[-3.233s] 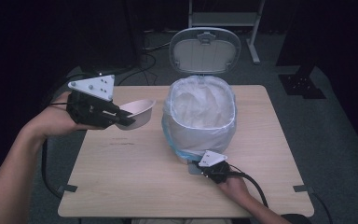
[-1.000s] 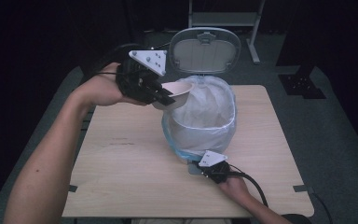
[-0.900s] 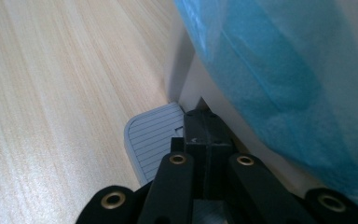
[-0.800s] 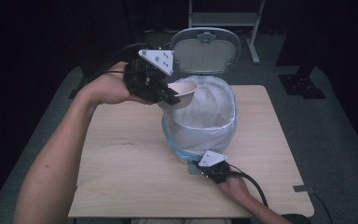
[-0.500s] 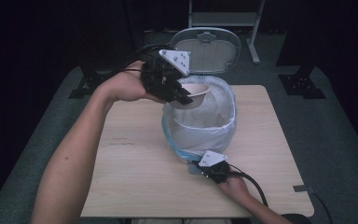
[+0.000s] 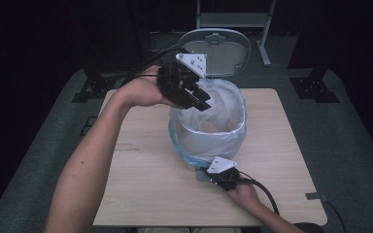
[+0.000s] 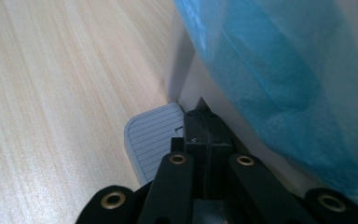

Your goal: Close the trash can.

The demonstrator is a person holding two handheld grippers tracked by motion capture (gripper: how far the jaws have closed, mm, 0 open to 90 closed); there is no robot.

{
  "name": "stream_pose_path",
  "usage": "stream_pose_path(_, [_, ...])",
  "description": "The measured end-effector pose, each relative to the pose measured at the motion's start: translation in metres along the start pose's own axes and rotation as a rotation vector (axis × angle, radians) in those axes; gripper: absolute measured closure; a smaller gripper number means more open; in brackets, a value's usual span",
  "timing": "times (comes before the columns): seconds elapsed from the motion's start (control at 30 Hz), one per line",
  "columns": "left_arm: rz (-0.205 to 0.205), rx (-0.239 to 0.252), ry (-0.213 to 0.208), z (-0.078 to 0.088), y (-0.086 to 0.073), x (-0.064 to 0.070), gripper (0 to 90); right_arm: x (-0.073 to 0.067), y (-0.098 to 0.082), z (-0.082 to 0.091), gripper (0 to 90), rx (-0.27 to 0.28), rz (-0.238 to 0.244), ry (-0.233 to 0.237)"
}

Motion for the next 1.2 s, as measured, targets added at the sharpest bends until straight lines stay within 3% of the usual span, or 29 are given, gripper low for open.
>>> stream_pose_path(0.07, [0.005,0.022,-0.007,0.004,-0.005,0.005,66.5,0.0,0.0,0.0,90.0,0.0,-0.001,0.0])
stream_pose_path(0.23, [0.038,0.016,-0.031,0.007,-0.03,0.018,62.4,0.0,0.0,0.0,90.0,-0.003,-0.006,-0.002])
stream_pose_path(0.7, [0.064,0.108,0.01,0.021,-0.085,0.042,54.7,0.001,0.001,0.001,89.7,-0.026,-0.021,0.003])
stream_pose_path(0.73, [0.062,0.114,0.01,0.021,-0.087,0.045,54.2,0.003,0.0,0.004,86.9,-0.05,-0.025,0.0])
stream_pose_path(0.77, [0.056,0.122,0.011,0.022,-0.089,0.048,53.9,0.003,0.001,0.007,75.8,-0.043,-0.024,0.0])
stream_pose_path(0.83, [0.061,0.143,0.006,0.023,-0.097,0.053,53.3,0.003,0.001,0.024,73.4,0.007,-0.026,-0.013])
stream_pose_path(0.9, [0.069,0.153,0.011,0.025,-0.107,0.056,52.1,0.006,0.0,0.049,68.9,0.044,-0.065,0.008])
stream_pose_path(1.1, [0.107,0.226,0.038,0.02,-0.14,0.064,49.8,0.03,-0.023,0.091,60.7,0.04,-0.125,0.015])
stream_pose_path(1.2, [0.126,0.216,0.063,0.009,-0.16,0.067,46.6,0.048,-0.034,0.101,58.4,0.025,-0.182,0.002])
Point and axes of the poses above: each handheld gripper's, and its own axes: z roughly backward along the jaws, y roughly out of its top, x roughly to its right, the point moved 9 cm from there along -z, roughly forward along the jaws, and after that the axes turned 13 degrees about -y, right-handed, at the moved point
